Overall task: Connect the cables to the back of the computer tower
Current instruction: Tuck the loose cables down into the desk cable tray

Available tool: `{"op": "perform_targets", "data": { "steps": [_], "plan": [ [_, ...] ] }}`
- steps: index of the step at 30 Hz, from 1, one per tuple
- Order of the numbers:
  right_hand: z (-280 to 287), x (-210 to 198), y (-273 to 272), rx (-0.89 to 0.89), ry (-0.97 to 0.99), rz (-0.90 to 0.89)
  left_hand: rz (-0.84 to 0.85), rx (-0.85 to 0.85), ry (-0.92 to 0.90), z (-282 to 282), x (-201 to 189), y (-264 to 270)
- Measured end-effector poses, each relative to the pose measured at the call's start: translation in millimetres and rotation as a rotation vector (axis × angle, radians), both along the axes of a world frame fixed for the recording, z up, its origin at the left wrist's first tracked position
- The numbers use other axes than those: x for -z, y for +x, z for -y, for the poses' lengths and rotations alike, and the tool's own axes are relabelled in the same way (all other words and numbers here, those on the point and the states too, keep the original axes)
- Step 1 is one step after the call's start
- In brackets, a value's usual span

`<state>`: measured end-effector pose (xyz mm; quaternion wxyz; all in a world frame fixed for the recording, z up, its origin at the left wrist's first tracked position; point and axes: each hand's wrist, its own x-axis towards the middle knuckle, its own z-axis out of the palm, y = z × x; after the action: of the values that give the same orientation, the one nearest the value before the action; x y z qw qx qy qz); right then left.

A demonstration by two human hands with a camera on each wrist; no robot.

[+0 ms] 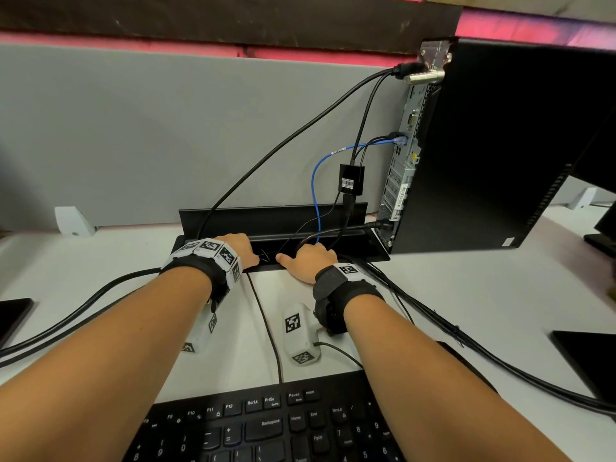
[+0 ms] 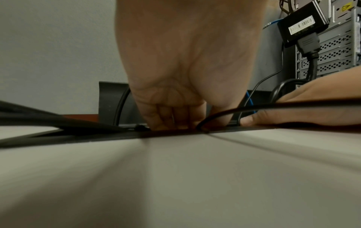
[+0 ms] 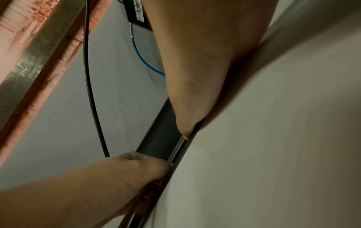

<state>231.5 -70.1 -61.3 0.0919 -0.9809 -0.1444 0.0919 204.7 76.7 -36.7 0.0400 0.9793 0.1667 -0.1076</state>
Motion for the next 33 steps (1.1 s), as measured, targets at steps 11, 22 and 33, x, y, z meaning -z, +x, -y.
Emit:
{"op": "perform_targets", "data": {
  "steps": [11, 22, 33],
  "plan": [
    [-0.1, 2.0, -3.7, -0.033, 0.016, 0.018, 0.239, -0.209, 0.033, -27.0, -8.7, -31.8],
    [0.2, 2.1, -2.0, -0.031, 0.008, 0.024, -0.190, -0.066, 0.048, -38.2, 7.5, -24.7],
    [-0.5, 2.4, -2.6, -0.020, 0.013, 0.031, 0.026, -0.093, 0.140, -32.1, -4.7, -22.4]
  ]
}}
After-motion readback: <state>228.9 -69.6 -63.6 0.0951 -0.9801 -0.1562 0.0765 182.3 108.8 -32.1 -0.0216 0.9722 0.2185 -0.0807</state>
